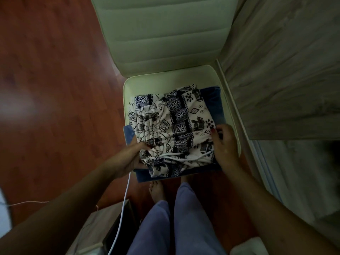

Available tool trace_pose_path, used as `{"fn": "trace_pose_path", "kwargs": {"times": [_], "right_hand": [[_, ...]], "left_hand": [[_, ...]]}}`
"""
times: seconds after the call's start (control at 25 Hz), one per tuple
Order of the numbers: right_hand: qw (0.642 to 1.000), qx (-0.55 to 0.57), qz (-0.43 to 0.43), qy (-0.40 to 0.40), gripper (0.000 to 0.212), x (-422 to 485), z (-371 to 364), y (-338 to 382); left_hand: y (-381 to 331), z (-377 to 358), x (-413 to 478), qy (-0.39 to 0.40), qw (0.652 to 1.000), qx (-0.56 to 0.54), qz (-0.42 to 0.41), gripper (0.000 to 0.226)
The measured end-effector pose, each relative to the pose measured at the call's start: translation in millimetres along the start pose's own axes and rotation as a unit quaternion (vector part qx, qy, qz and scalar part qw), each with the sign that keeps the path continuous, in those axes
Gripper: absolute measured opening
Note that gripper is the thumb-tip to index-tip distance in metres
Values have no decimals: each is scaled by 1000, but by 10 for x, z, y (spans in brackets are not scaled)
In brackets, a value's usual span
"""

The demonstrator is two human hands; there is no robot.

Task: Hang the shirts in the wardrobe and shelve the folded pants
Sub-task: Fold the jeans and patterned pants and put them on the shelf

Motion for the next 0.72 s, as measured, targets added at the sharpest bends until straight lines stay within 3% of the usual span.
{"fn": "trace_pose_path", "kwargs": {"times": [0.16,0.24,0.28,0.36,0.4,0.44,0.52,0.6,0.72], "right_hand": [[997,-77,-25,2,20,-88,-26,-316],[996,-85,-21,-1,23,-52,1,-337],[996,-86,-8,-9,25,-9,35,-336],[995,-88,19,-43,34,86,107,-314],[993,-99,18,-55,40,140,131,-332],[991,-118,-6,-57,49,207,136,-380],[989,-122,-82,-18,73,324,94,-452],[987,-51,-151,19,91,412,28,-479],[986,-16,-153,63,94,463,-7,-411]], "left_hand": [[66,-46,58,-94,988,114,37,40],[19,-2,43,-154,975,163,-3,43],[-21,71,45,-200,959,194,-48,49],[-117,240,48,-317,893,292,-127,68],[-130,319,69,-357,858,341,-140,80],[-131,336,69,-368,849,357,-124,91],[-90,300,129,-345,897,258,-97,107],[-45,205,193,-320,933,146,-78,113],[31,175,252,-338,939,59,-15,94]]}}
Point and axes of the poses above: each hand's wrist, its own x-axis towards the middle knuckle, its own z-axis out of the back of the hand, y = z × x, the point moved 3 cm from there along x, towards the middle knuckle, and after that the axes turned 5 degrees about -y, right-handed, at the moved point
